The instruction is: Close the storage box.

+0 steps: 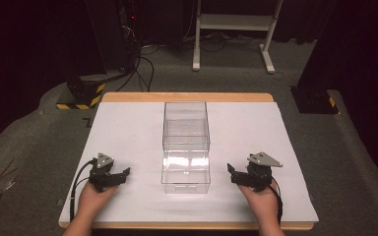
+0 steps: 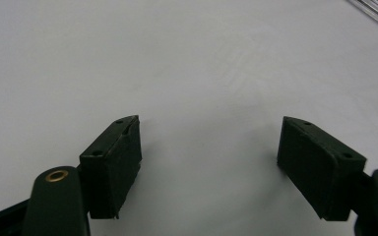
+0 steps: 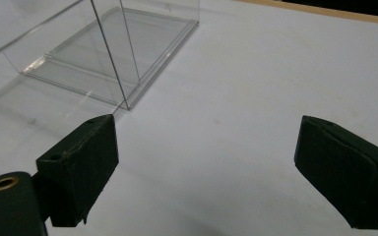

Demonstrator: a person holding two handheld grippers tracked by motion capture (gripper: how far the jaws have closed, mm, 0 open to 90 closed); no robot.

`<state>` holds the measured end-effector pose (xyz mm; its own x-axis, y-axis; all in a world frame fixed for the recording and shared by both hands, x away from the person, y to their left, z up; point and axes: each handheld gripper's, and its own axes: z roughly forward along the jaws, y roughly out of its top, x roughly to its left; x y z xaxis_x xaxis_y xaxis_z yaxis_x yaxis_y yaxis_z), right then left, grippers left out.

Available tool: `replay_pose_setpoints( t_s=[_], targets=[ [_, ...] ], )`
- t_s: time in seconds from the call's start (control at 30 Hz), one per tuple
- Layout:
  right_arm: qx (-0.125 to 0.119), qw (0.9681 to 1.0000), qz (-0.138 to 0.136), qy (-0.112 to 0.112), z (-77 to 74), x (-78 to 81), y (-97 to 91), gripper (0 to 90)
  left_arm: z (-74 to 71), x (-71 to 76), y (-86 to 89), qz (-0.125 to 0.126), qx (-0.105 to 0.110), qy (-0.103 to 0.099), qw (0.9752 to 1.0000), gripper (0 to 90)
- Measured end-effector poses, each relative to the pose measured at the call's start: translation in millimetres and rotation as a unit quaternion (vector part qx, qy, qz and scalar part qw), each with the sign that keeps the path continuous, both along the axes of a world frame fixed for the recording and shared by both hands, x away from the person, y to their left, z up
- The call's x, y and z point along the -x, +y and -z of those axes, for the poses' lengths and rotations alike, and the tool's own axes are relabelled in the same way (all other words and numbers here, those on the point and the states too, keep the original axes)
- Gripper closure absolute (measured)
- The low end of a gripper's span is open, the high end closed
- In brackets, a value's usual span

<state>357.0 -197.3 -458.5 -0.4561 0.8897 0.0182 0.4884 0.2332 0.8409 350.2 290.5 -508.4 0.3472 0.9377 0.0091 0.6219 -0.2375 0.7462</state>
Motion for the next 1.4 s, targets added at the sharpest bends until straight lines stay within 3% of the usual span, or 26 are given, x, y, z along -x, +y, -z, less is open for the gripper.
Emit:
replay_pose_setpoints(
  t_s=[0.57, 0.93, 1.4],
  targets=[
    [-0.027, 0.9985, -0.041, -0.025, -15.5, 14.5, 17.7, 9.5, 0.0, 0.1, -0.1, 0.000, 0.000, 0.000, 1.0000, 24.8],
    [-0.040, 0.9955, -0.076, -0.039, -22.6, 25.6, 34.7, 9.5, -0.1, 0.0, 0.1, 0.000, 0.000, 0.001, 1.0000, 24.8],
    [-0.048, 0.9929, -0.100, -0.042, -23.2, 34.1, 45.1, 9.6, 0.0, 0.1, -0.1, 0.000, -0.001, 0.000, 1.0000, 24.8]
  ],
)
